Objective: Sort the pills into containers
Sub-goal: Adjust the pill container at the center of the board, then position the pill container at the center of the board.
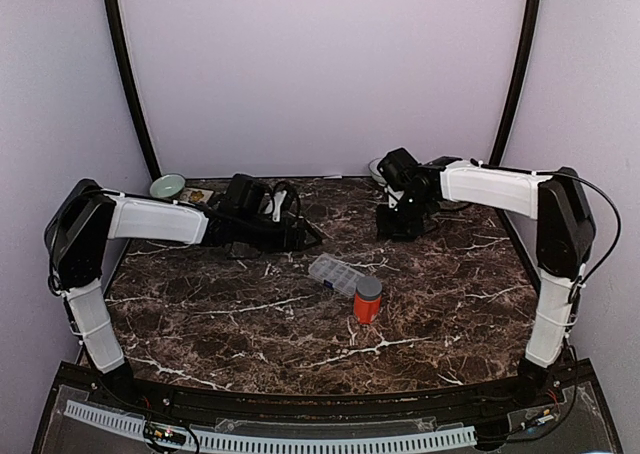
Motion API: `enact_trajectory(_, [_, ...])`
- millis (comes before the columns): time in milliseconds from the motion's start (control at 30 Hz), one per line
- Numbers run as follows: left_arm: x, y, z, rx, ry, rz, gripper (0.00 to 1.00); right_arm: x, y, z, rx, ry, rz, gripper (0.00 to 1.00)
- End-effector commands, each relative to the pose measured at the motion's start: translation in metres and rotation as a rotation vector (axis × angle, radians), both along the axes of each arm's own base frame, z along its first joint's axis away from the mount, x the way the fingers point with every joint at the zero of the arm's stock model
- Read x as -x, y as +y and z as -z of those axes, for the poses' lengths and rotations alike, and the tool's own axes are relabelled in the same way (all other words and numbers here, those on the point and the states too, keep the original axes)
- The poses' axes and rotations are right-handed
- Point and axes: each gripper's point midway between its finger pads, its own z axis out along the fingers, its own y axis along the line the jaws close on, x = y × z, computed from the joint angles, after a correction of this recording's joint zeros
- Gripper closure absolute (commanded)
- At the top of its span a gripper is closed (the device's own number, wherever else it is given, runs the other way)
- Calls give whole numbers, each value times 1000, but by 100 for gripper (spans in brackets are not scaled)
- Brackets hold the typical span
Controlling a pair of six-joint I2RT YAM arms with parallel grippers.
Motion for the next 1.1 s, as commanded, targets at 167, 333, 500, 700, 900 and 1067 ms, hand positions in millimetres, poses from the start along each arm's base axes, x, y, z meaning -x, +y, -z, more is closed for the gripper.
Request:
enact_trajectory(167, [-3,-24,20,25,75,79,17,48,-6,49,-17,134,11,89])
enact_trajectory(333, [-4,-23,25,26,82,67,24,52,8,56,-47,154,-8,89])
enact_trajectory(500, [-3,-23,25,34,83,68,42,58,25,64,-73,188,-41,89])
enact_trajectory(700, [-3,-17,34,28,94,52,44,73,35,75,-81,231,-68,88])
enact_trajectory(900, [-3,-12,41,26,106,46,44,74,48,79,-99,249,-95,88])
enact_trajectory(1067, [-4,-9,44,28,116,39,44,64,60,81,-110,248,-111,88])
